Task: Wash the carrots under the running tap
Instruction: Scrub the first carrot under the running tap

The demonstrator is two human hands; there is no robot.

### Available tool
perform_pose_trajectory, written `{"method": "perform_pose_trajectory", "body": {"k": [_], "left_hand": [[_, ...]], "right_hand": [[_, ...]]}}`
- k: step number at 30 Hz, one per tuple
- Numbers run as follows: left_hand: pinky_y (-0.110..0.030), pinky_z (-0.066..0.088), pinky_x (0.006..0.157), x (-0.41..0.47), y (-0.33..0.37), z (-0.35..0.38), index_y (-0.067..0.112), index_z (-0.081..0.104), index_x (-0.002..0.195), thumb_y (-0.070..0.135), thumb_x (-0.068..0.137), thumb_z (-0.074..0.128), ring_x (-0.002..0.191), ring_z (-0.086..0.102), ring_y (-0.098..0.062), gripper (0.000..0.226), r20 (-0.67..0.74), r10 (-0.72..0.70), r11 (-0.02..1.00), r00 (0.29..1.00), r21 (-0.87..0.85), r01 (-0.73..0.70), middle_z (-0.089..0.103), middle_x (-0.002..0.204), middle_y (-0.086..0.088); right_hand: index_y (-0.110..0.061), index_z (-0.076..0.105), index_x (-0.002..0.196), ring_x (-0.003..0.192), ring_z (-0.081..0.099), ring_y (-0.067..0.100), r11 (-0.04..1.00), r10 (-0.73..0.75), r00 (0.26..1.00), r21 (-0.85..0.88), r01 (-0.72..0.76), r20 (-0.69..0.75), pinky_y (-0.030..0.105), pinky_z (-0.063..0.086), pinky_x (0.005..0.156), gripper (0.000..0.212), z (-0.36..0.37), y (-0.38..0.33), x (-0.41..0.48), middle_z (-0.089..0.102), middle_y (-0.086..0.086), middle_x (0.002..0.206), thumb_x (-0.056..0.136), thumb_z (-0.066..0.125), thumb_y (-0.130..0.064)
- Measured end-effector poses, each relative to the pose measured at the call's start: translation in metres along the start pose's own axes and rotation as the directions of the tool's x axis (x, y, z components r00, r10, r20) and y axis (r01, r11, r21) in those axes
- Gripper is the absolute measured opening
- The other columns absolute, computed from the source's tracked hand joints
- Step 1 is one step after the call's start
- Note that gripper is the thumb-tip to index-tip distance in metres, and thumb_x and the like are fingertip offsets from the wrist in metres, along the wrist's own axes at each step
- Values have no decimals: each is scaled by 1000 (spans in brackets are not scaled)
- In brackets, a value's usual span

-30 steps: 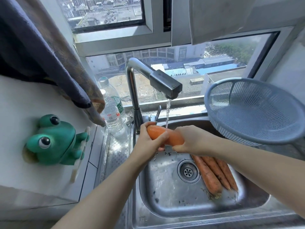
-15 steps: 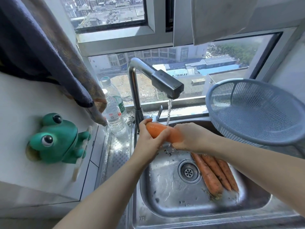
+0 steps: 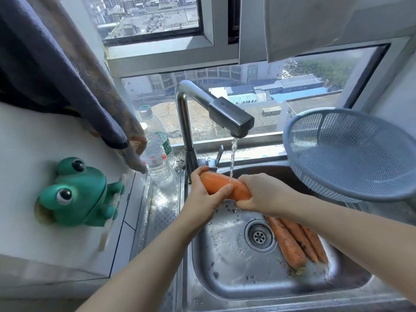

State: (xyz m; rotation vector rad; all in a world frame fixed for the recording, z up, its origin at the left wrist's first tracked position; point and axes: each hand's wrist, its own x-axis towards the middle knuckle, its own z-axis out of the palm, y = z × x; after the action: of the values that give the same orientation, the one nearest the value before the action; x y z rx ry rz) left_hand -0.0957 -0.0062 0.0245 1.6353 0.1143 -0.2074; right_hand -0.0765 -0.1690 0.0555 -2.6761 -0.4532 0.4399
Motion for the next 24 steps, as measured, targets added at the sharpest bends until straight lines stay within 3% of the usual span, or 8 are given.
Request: {"method": "perform_pose_trajectory", "body": {"k": [4,6,8,10,15,17,20,24], "left_hand": [[-39,56,87,1,-2,8,38,30,123,54,52,81,100,63,-18,88,-146,3,999,989,37,2,52,117,-1],[-35,57,81,4,-1,6,36,29,124,47,58,85,101,63,-22,87,-106,-26,1000,994,-3,25,50,120,-6],[-30,56,77,6,1,-3,34,25,127,23,72,82,102,62,-24,80,34,-63,995,997,-81,66,47,123,-10],[-33,55,83,7,1,-10,34,23,131,12,75,80,105,61,-26,82,119,-61,989,991,-129,77,45,125,-11],[-30,54,87,4,-2,1,39,20,125,39,54,85,108,58,-21,96,-48,-27,1000,998,4,27,44,125,-6],[-27,54,82,5,-5,2,39,21,124,32,65,86,110,57,-23,88,-58,-23,1000,998,8,23,42,129,-9],[-25,55,73,5,-2,-8,35,26,128,15,85,70,109,59,-27,64,30,-54,980,998,-188,58,43,129,-13],[-21,53,65,8,0,-15,32,29,131,17,92,60,95,63,-20,51,9,-25,990,1000,-138,25,49,116,-3]], "right_hand": [[-21,55,102,87,62,23,992,-3,997,-122,-6,-75,35,50,75,31,3,-7,0,64,0,95,79,63,-40],[-22,55,103,87,61,22,993,-2,995,-120,-10,-99,34,50,75,31,4,-8,-1,63,-1,94,79,63,-40],[-23,54,92,80,60,19,997,7,996,-73,-14,-93,30,46,69,24,2,-7,-2,62,-3,87,78,64,-39],[-24,54,86,75,58,17,999,-2,995,-47,-3,-105,28,42,64,20,0,-7,-2,60,-6,80,77,65,-38],[-22,56,100,86,61,22,984,-36,989,-176,9,-146,28,41,66,24,0,-14,0,62,-2,90,80,62,-34],[-21,56,103,87,60,22,981,-47,987,-196,17,-153,28,40,67,27,3,-14,-1,62,0,94,81,62,-35],[-18,59,99,80,59,17,994,-79,991,-84,70,-109,29,43,67,31,2,-8,2,62,-3,87,80,67,-42],[-11,62,95,62,54,10,963,-161,983,230,138,86,25,44,63,29,-4,2,10,59,-3,74,88,65,-38]]}}
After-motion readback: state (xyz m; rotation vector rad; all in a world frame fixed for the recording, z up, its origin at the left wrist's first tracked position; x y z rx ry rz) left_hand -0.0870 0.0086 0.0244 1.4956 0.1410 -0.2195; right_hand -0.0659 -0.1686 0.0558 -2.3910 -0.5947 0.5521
